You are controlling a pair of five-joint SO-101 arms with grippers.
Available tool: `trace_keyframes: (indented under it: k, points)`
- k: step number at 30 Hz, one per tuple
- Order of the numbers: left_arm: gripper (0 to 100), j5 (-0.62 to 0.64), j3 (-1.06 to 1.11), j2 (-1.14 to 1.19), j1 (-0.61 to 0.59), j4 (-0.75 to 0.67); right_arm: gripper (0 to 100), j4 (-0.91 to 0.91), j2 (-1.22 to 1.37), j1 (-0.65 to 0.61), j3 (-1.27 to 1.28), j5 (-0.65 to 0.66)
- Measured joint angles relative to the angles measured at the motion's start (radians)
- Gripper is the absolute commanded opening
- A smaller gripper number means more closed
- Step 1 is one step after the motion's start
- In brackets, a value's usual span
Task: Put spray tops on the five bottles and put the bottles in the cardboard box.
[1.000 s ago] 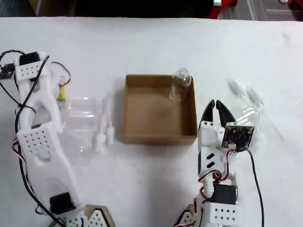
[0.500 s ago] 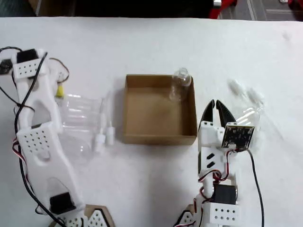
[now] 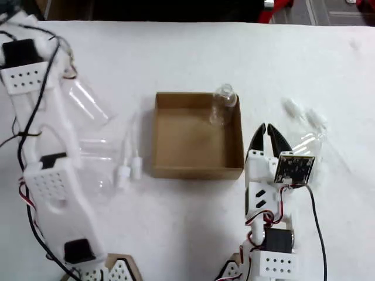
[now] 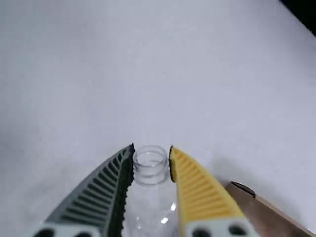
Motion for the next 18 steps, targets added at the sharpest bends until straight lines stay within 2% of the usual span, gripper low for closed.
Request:
trace_keyframes:
  k: [6, 14, 18]
  points:
    - [2, -0.021, 0.055, -0.213, 0.087, 0.000, 2.9, 0.000, 0.000, 0.000, 0.000, 0.000]
    - [2, -0.029, 0.436, -0.614, 0.242, 0.000, 2.9, 0.000, 0.000, 0.000, 0.000, 0.000]
    - [2, -0.031, 0.591, -0.783, 0.344, -0.080, 2.9, 0.000, 0.000, 0.002, 0.000, 0.000]
